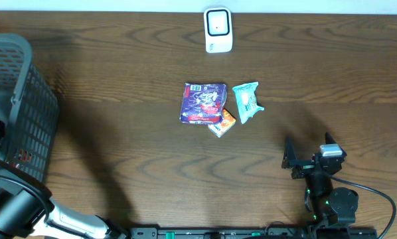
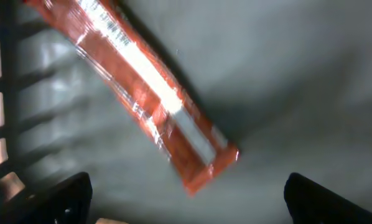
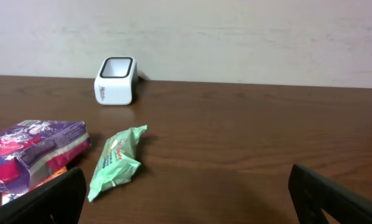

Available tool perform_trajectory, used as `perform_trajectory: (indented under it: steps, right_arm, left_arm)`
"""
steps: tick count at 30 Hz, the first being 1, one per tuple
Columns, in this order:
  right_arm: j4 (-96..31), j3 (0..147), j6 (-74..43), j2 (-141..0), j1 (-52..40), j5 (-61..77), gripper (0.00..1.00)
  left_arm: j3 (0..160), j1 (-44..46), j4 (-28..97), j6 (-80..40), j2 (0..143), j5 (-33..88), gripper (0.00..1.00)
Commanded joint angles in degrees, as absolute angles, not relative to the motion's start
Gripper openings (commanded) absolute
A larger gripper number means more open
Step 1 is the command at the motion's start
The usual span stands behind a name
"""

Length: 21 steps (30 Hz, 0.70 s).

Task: Scan the item barcode
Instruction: 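Reach into the basket and grasp the red snack bar with left gripper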

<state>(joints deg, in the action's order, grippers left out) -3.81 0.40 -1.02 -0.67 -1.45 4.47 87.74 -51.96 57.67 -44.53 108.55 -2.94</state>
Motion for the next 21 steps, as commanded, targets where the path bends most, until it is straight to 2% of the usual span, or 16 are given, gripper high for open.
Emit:
perform_trajectory:
  steps: [1,21]
  right_arm:
    - [-4.1,0.3,-1.7,-0.3,-1.2,4.4,0.99]
    - [-4.1,0.3,-1.7,-0.3,-1.2,4.4,0.99]
  left_arm:
    - [83.9,-53.2,52.9,-48.8,109.3,-5.2,0.98]
    - [73.4,-57.4,38.8,-48.6,110.7,-8.2,0.99]
